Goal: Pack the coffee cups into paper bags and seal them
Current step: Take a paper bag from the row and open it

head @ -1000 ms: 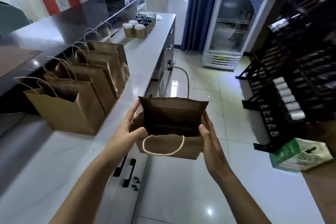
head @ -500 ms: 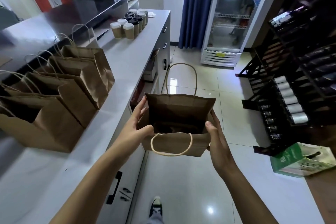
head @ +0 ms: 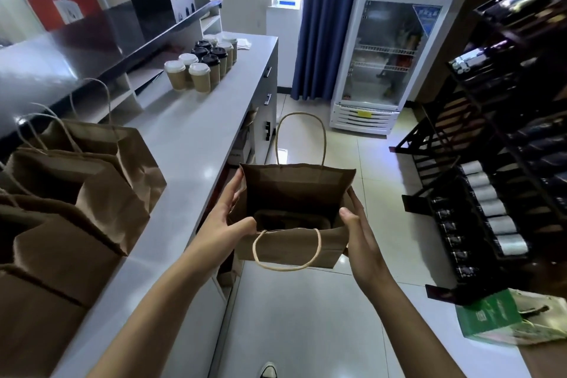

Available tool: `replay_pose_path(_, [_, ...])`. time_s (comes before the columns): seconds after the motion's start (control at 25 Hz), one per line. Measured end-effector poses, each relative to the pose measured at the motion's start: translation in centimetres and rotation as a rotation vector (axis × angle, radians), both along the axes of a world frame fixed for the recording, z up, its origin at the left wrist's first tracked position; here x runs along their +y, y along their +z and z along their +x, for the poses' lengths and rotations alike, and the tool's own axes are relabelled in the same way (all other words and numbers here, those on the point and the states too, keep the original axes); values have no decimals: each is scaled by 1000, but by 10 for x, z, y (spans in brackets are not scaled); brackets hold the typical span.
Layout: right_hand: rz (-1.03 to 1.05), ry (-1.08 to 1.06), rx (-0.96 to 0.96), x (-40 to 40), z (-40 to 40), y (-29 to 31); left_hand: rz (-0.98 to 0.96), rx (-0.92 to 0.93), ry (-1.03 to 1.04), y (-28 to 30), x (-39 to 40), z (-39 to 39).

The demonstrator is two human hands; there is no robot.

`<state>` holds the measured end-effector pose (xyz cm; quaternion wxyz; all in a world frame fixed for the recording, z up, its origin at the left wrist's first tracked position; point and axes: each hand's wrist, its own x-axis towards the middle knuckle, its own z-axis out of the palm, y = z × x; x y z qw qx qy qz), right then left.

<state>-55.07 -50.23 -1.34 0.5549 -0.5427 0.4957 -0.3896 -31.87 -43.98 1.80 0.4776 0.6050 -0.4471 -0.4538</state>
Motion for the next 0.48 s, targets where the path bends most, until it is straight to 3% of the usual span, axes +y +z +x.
replay_pose_path(0.48, [18,8,34,-156,41,-4,13,-38,14,-4,-151,37])
